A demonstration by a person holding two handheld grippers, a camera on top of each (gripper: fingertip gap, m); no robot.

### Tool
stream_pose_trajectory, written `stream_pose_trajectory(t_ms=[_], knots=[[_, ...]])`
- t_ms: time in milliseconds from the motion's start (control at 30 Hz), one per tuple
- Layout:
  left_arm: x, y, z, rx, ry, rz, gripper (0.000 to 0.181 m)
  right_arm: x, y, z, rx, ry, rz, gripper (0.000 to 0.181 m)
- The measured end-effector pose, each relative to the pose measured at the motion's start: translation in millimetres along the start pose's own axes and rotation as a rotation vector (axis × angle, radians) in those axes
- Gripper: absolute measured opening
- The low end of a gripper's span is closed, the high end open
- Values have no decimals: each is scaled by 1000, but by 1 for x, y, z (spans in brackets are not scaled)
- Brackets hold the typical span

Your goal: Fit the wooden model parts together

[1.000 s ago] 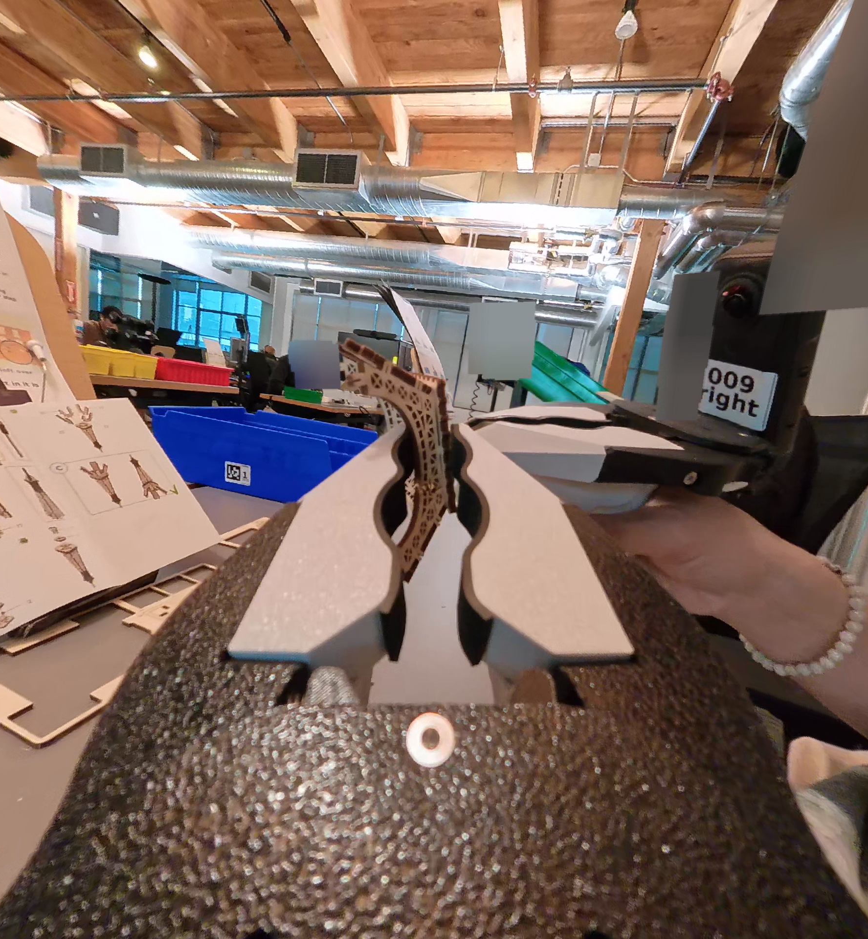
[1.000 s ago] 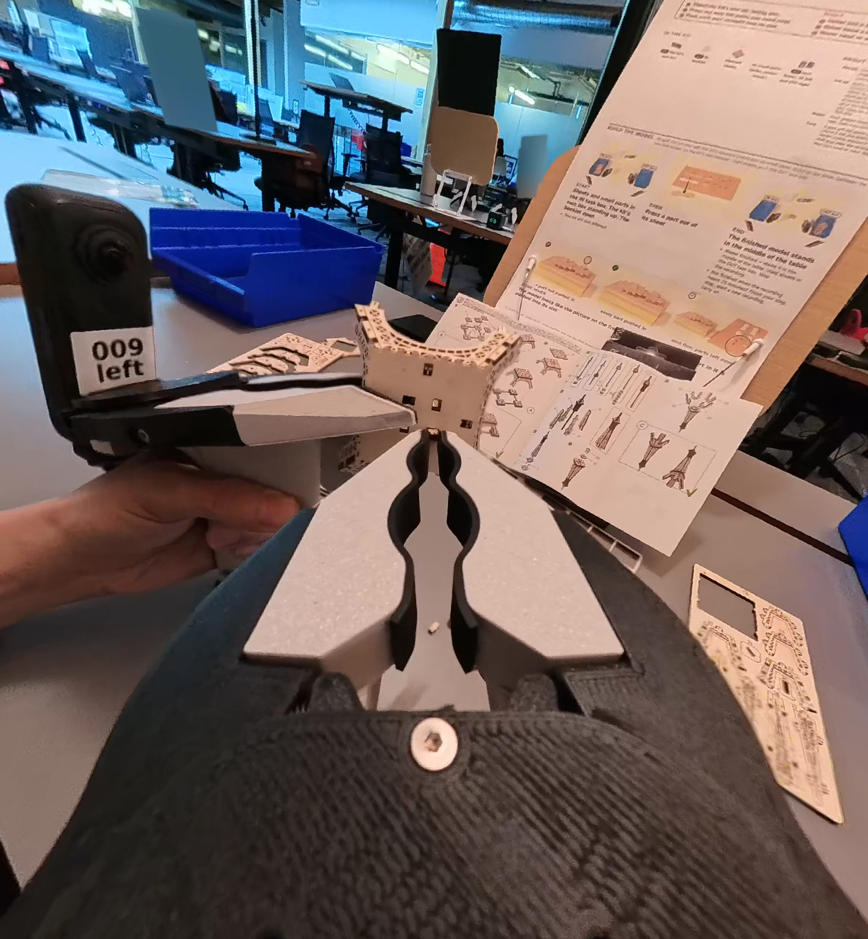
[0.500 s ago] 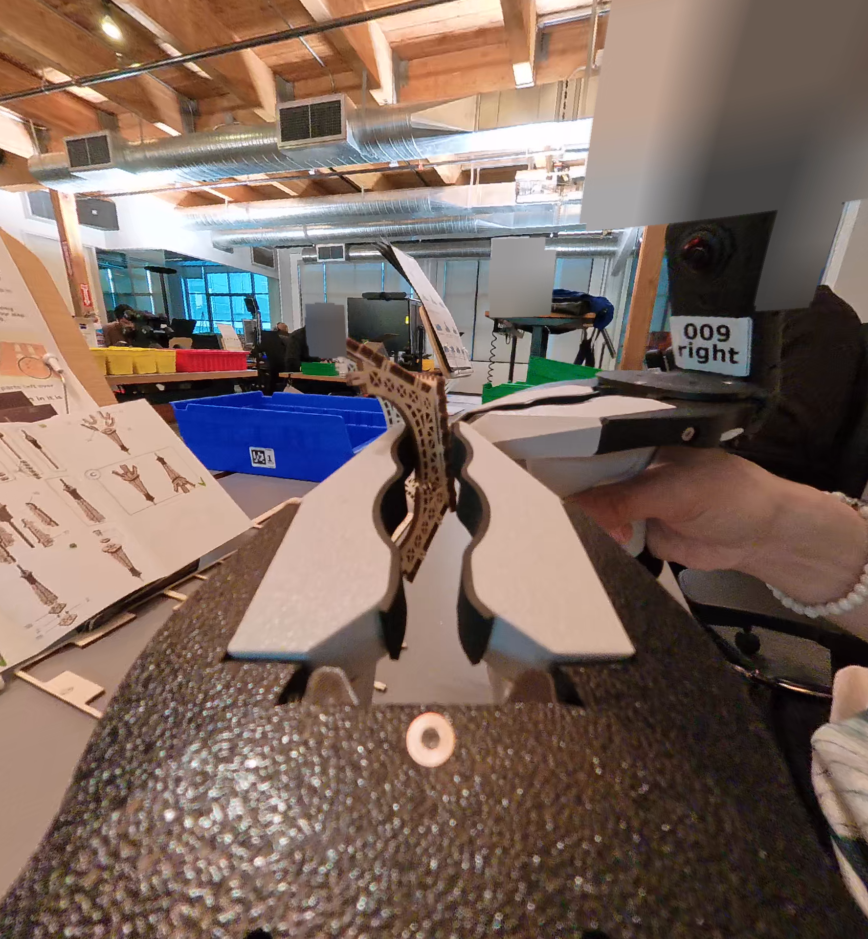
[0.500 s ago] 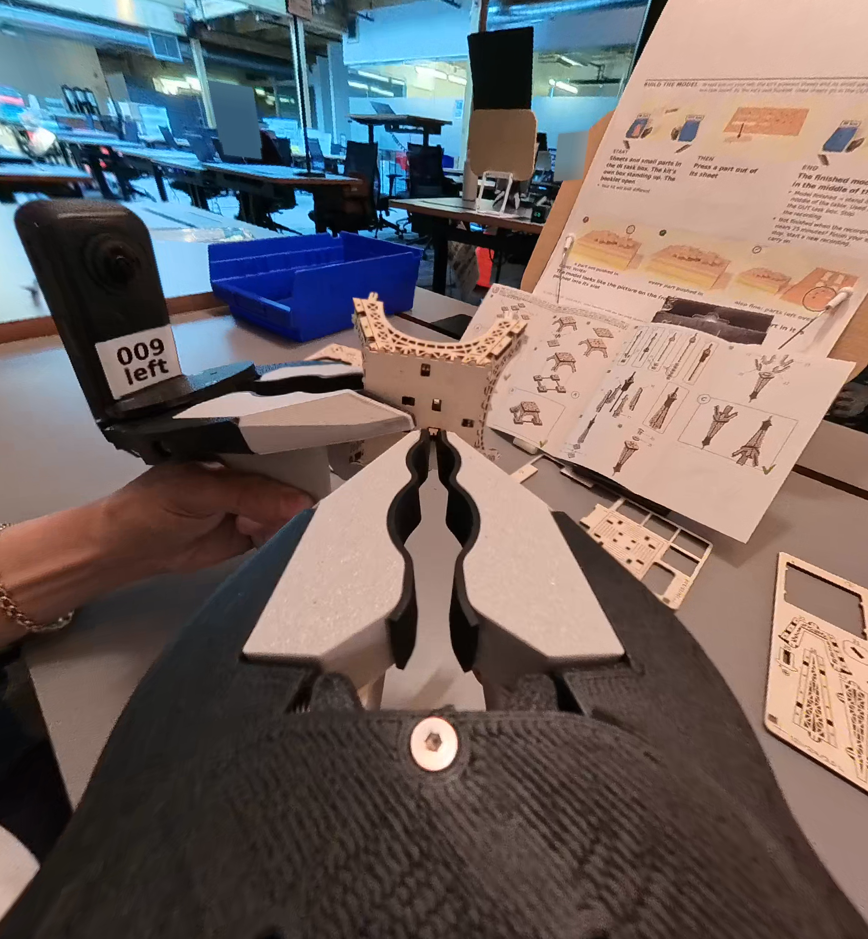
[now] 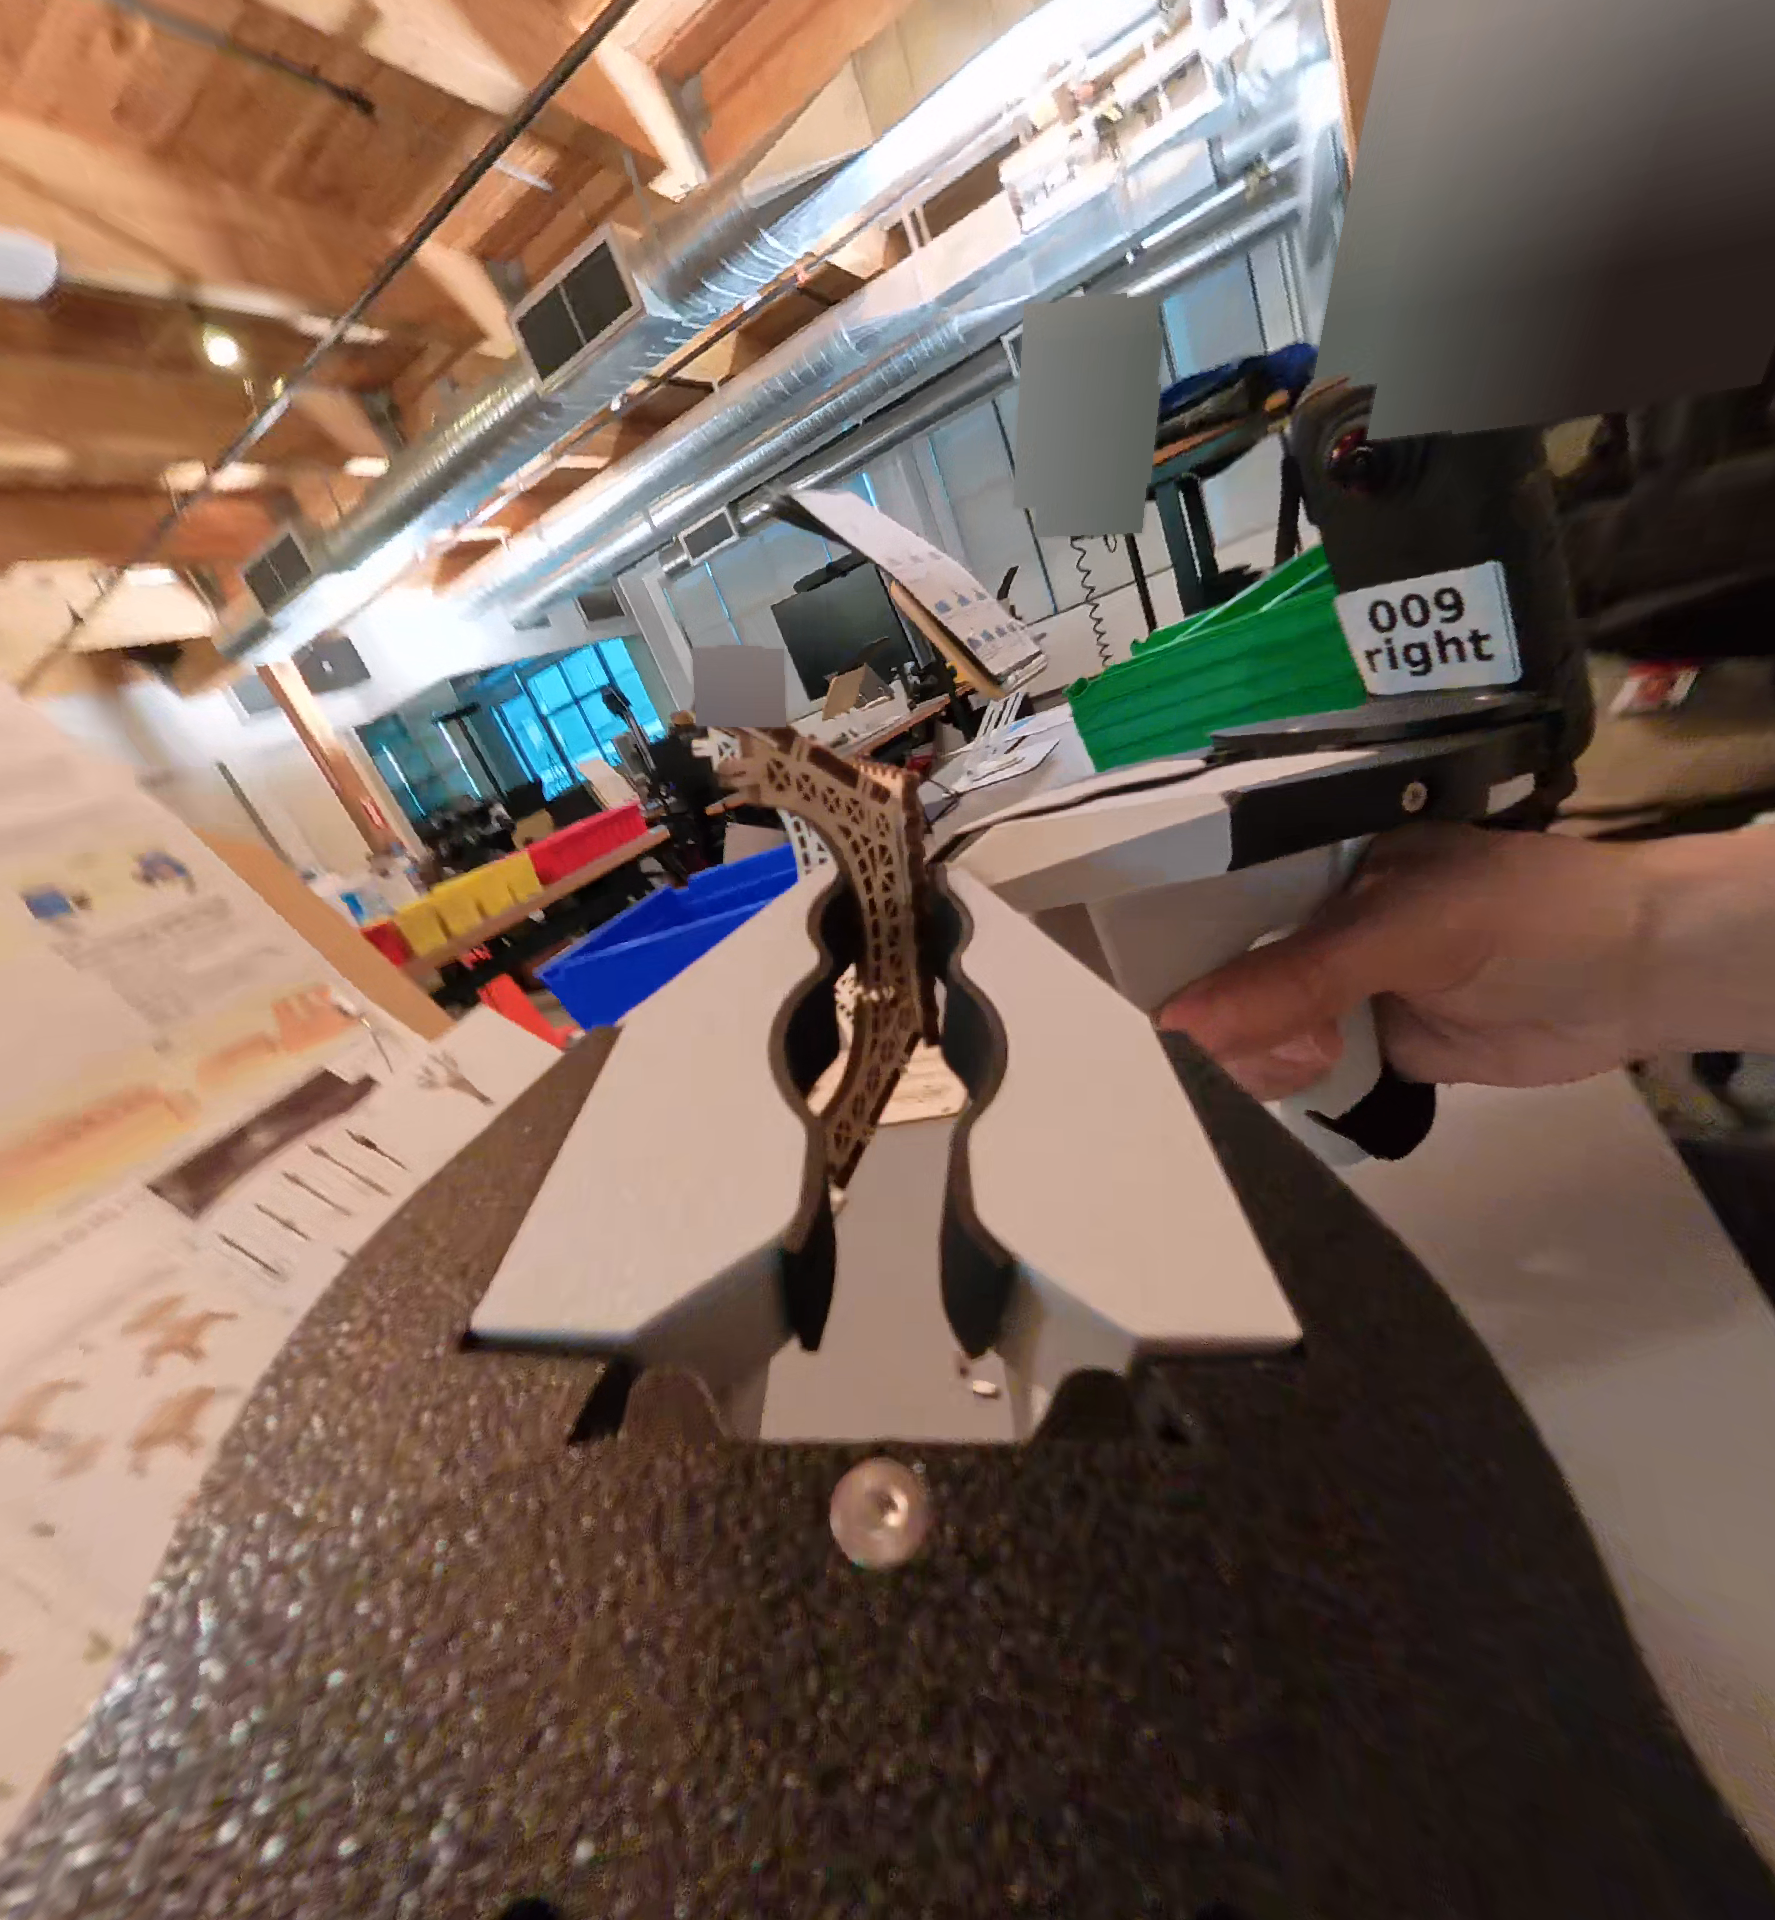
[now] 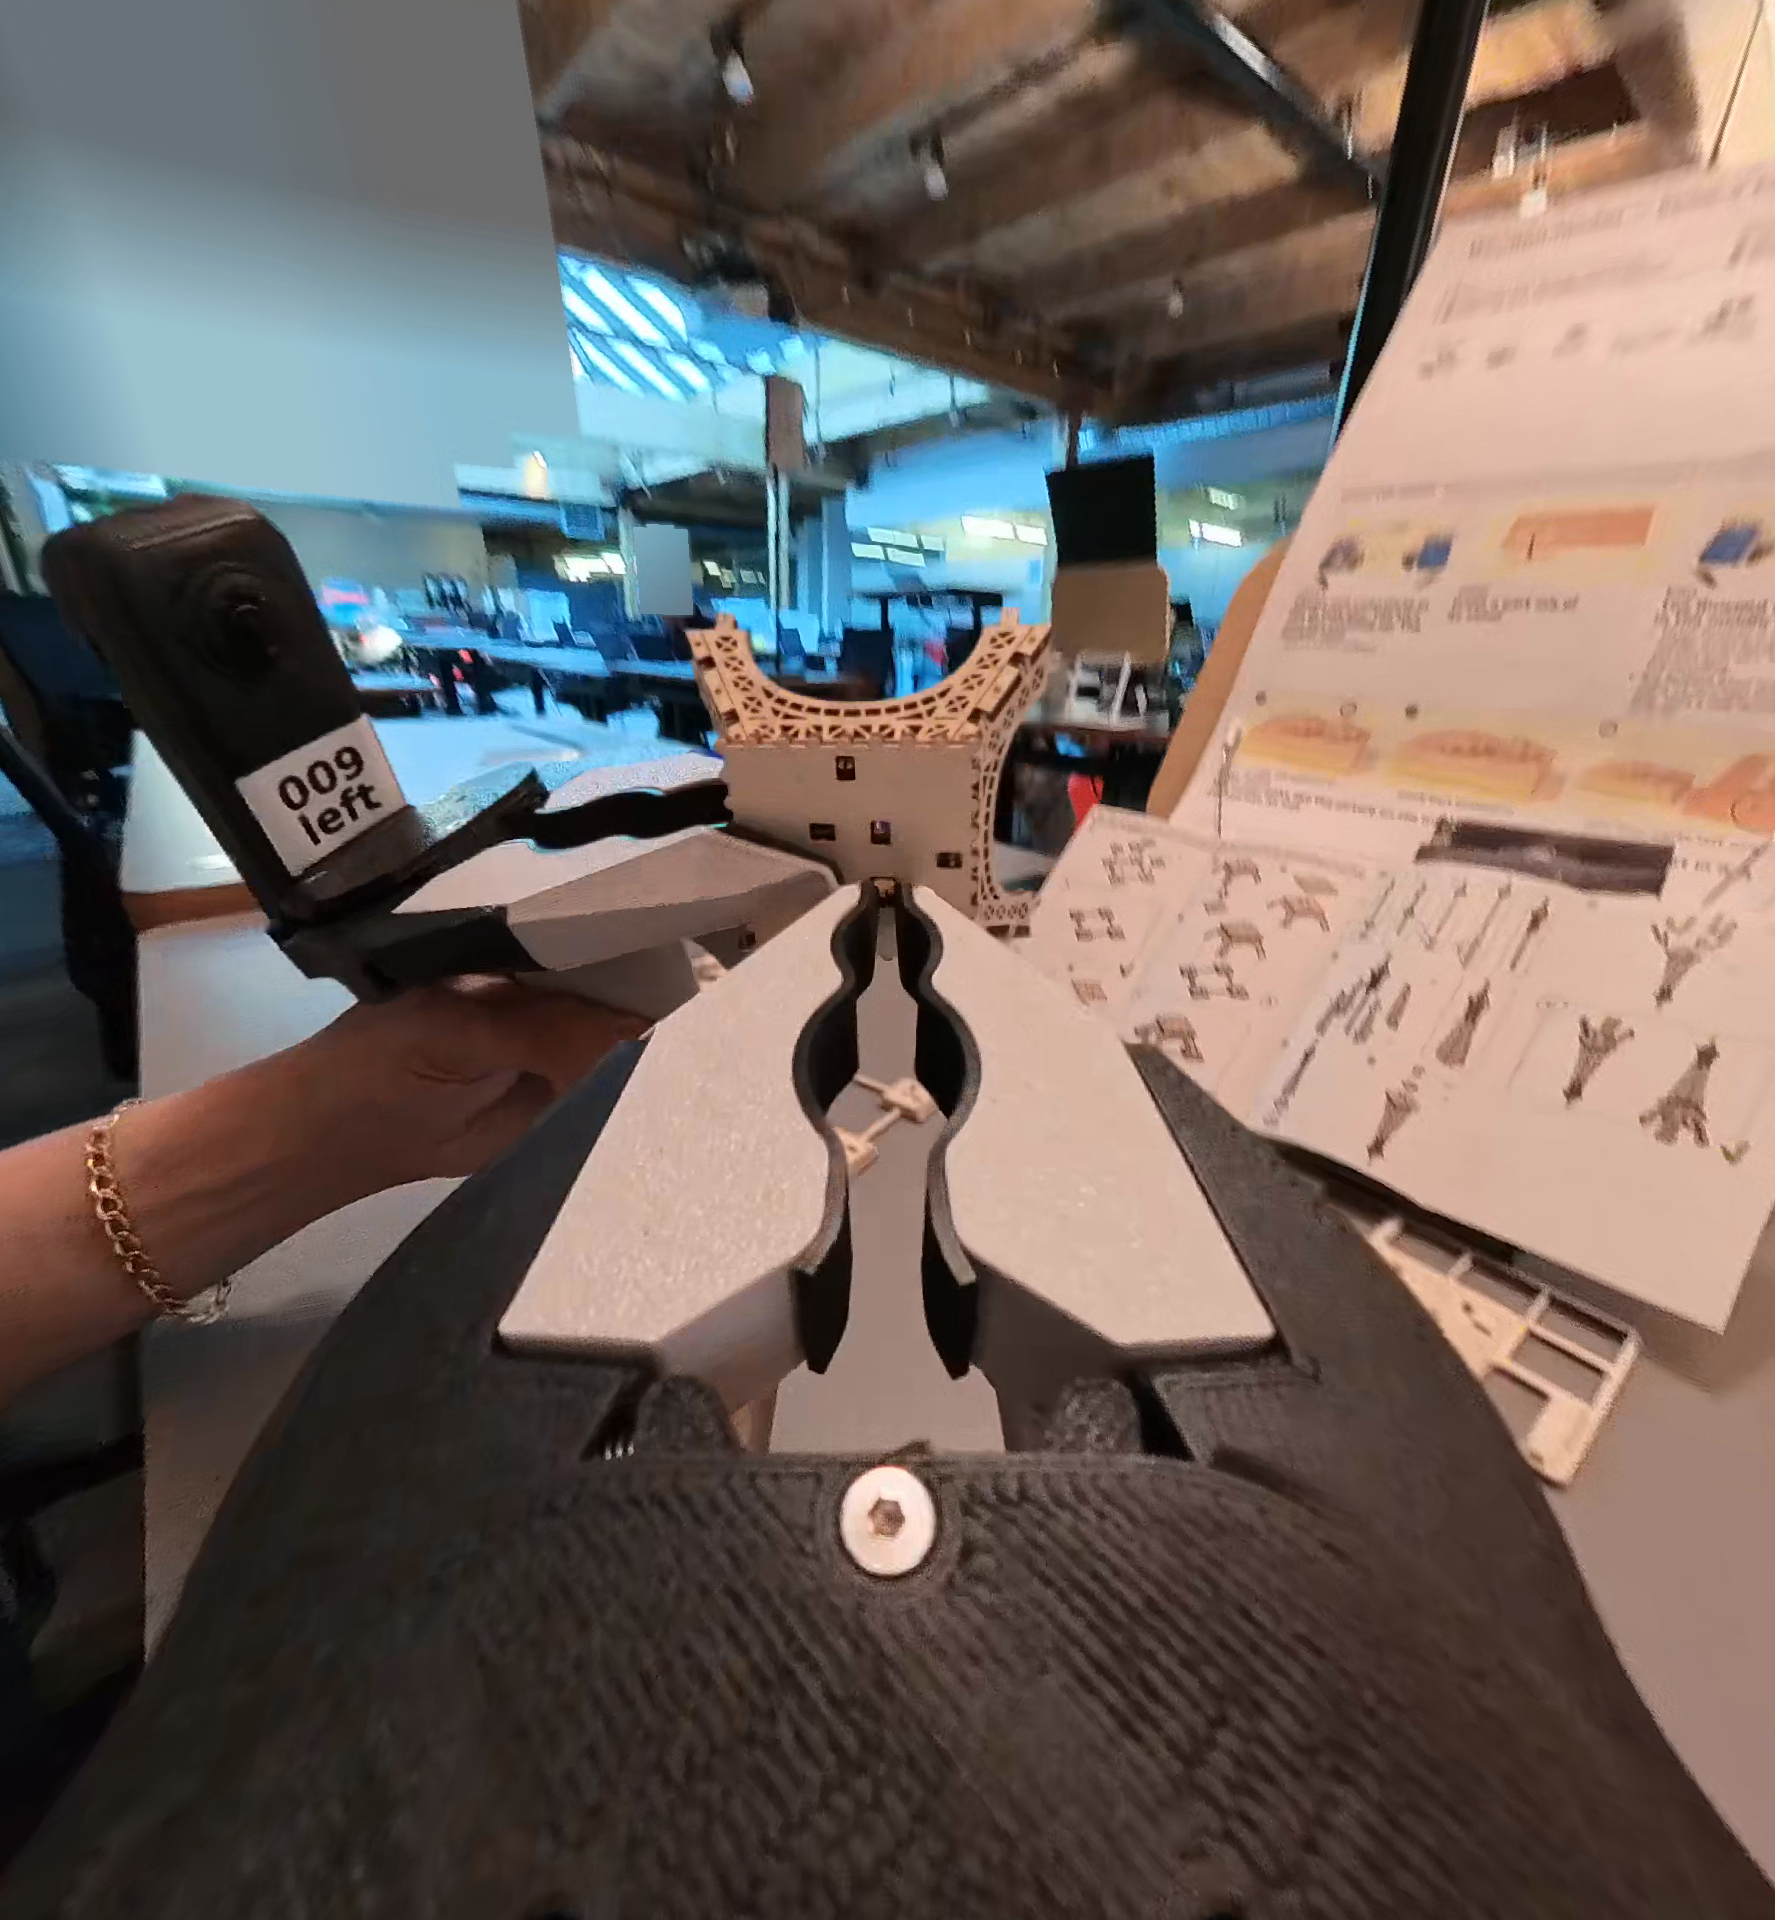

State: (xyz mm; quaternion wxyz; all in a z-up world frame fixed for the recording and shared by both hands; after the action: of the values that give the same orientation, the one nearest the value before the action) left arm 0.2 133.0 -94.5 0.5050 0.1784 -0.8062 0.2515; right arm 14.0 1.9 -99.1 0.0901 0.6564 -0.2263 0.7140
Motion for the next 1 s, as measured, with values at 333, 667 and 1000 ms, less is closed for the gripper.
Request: stream_pose_trajectory(t_ms=[333, 667, 1000], knots=[[42, 11, 19, -38, -415, 64, 10, 16, 11, -22, 95, 201, 290, 1], [63, 16, 30, -27, -565, 70, 10, 28, 15, -32, 134, 262, 380, 1], [77, 17, 40, -34, -732, -26, 10, 28, 16, -32, 226, 229, 477, 1]])
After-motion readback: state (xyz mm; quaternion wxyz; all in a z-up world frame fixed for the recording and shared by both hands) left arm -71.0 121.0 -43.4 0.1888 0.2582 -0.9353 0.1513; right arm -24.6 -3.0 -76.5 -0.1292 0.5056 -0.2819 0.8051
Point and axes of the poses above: each gripper's, where its closed fingertips meet, y back along the fingers, x out of its top, z = x × y across the jaws, the point moved 8 cm from there along y, back along the fingers, and after that the axes turned 1 degree about x, right-handed, at the moved point
